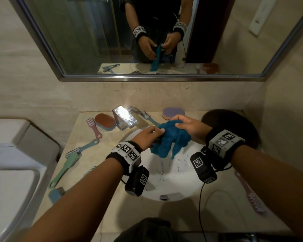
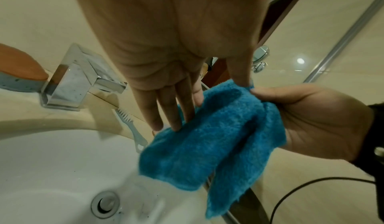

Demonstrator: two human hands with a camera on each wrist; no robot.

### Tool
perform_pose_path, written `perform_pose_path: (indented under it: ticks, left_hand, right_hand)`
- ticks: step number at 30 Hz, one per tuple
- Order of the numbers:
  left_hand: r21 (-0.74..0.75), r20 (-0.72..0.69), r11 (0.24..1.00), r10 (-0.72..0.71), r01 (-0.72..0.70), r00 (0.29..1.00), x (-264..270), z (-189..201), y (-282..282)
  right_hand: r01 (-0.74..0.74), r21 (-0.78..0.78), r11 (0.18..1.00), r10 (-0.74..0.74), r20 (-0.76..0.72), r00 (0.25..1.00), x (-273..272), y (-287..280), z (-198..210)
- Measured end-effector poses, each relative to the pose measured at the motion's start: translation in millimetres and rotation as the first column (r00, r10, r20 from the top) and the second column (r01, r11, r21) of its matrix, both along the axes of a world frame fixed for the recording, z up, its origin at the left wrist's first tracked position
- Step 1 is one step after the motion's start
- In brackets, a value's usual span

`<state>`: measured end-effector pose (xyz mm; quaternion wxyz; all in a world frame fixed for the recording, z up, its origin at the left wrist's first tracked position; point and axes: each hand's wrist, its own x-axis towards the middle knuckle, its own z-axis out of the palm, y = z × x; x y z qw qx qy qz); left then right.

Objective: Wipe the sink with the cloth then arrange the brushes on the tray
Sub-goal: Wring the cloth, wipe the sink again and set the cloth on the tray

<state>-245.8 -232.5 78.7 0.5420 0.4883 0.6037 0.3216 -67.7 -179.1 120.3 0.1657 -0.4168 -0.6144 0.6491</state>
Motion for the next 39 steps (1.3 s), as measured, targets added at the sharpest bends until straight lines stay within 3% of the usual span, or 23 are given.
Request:
perform_pose_path:
  ticks: [5, 9, 12, 14, 16, 18, 20, 23, 26, 29, 33, 36, 39]
  left_hand:
    - [0.087, -0.028, 0.995, -0.052, 0.054, 0.998, -3, 0, 0]
    - [0.154, -0.091, 0.988, -0.016, 0.03, 0.996, -4, 2, 0]
    - [0.171, -0.088, 0.983, -0.046, 0.06, 0.995, -1, 10, 2]
    - [0.157, -0.069, 0.985, -0.057, 0.067, 0.996, -2, 14, 2]
    - [0.137, -0.174, 0.986, -0.067, 0.092, 0.982, -6, 12, 3]
    - [0.118, -0.372, 0.981, -0.102, 0.156, 0.922, -13, 6, 4]
    - [0.11, -0.482, 0.975, -0.116, 0.192, 0.868, -19, 1, 4]
    - [0.168, -0.433, 0.969, -0.092, 0.181, 0.897, -22, 2, 4]
    - [0.229, -0.315, 0.965, -0.049, 0.127, 0.948, -20, 5, 5]
    - [0.225, -0.266, 0.973, 0.002, 0.06, 0.964, -19, 4, 5]
    - [0.143, -0.319, 0.99, 0.036, 0.011, 0.947, -22, -1, 2]
    - [0.05, -0.259, 0.996, 0.082, -0.072, 0.962, -16, -2, -1]
    - [0.009, -0.144, 0.993, 0.12, -0.12, 0.982, -5, 0, -3]
  right_hand:
    - [0.066, -0.168, 0.984, -0.087, -0.127, 0.988, -4, -1, -2]
    - [0.118, -0.177, 0.977, -0.124, -0.024, 0.992, -2, 1, 3]
    - [0.078, -0.149, 0.986, -0.065, 0.088, 0.994, -4, -1, 1]
    - [0.061, -0.113, 0.992, -0.052, 0.082, 0.995, -5, -2, 0]
    - [0.051, -0.056, 0.997, -0.049, 0.036, 0.998, -6, -3, 4]
    - [0.07, -0.046, 0.996, -0.071, -0.012, 0.997, -5, -2, 7]
    - [0.088, -0.064, 0.994, -0.089, -0.014, 0.996, -3, 0, 9]
    - [0.037, -0.013, 0.999, -0.035, 0.145, 0.989, -1, 3, 7]
    - [-0.095, 0.084, 0.992, 0.06, 0.345, 0.937, -2, 4, 2]
    - [-0.144, 0.27, 0.952, -0.011, 0.503, 0.864, -2, 6, -4]
    - [-0.107, 0.337, 0.936, -0.092, 0.525, 0.846, -2, 5, -11]
    - [-0.038, 0.341, 0.939, -0.148, 0.501, 0.853, -4, 0, -19]
    - [0.053, 0.227, 0.972, -0.149, 0.43, 0.89, -12, -8, -23]
